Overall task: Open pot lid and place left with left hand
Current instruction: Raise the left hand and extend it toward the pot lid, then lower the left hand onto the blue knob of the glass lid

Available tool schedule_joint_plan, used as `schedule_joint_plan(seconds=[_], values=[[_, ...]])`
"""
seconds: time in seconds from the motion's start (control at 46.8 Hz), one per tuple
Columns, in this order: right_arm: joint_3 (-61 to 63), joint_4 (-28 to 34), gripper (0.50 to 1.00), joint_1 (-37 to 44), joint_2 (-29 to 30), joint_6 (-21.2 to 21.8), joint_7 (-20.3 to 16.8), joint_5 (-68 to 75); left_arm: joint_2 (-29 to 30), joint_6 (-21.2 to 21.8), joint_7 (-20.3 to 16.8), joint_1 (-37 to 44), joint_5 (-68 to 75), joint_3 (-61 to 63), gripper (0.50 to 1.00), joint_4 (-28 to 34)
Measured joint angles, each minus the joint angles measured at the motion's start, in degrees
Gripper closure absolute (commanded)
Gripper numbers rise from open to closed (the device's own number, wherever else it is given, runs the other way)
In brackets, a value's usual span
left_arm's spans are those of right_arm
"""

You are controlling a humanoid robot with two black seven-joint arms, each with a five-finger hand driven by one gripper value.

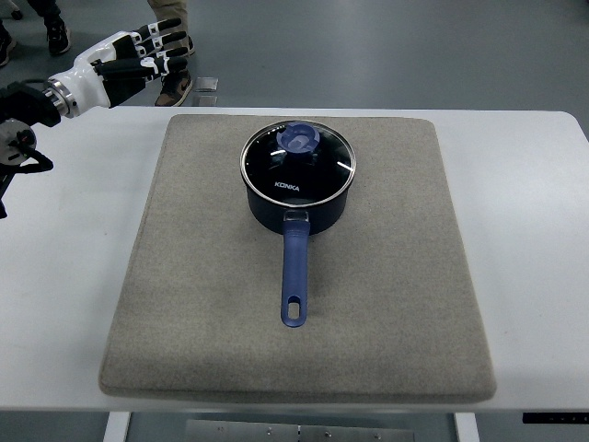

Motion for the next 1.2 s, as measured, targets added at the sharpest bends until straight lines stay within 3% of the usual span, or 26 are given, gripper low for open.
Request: schedule_joint_plan(seconds=[0.363, 0.684, 1.197], values=[[0.00, 0.01, 0.583, 0.00, 0.00, -0.02, -0.02, 0.00, 4.11, 0.16, -5.11, -1.94, 23.99, 0.22, 0.512, -12.90], [0.00, 0.02, 0.583, -0.01, 0.00, -0.01, 0.00, 0.00, 4.34, 5.14, -5.37, -4.32, 49.24, 0.23, 0.512, -23.60], [0.00, 0.01, 0.583, 0.00, 0.00, -0.02, -0.01, 0.00, 4.73, 5.04, -5.39, -12.86, 58.67, 10.67, 0.512, -31.28]])
